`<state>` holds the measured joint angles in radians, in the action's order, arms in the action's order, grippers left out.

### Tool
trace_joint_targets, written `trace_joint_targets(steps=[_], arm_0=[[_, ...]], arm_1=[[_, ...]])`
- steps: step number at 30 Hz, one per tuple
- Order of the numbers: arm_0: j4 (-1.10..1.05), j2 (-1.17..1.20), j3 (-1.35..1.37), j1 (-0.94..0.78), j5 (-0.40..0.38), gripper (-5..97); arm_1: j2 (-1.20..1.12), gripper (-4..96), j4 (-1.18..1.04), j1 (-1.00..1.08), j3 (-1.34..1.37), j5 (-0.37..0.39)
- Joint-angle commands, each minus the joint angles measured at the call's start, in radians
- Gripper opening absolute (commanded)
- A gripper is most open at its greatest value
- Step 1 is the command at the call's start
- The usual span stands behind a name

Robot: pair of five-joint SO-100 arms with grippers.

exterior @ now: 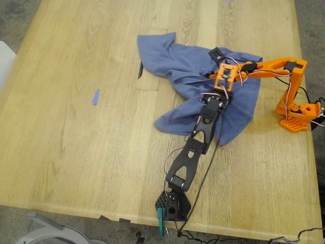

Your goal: Fold a T-shirt

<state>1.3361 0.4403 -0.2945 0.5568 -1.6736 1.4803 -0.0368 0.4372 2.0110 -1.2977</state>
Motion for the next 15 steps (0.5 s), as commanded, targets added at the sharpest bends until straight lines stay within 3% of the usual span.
trace_joint_targets(steps=[1,15], arm_0=[[-0.041,0.164,-0.035,0.117,-0.012,0],[-0.172,-0.11,-0.037,0.244,-0.017,0]], arm_1=[[0.063,0.8,0.017,0.034,0.005,-0.002],[0.086,0.6,0.043,0.04,0.06,0.006]])
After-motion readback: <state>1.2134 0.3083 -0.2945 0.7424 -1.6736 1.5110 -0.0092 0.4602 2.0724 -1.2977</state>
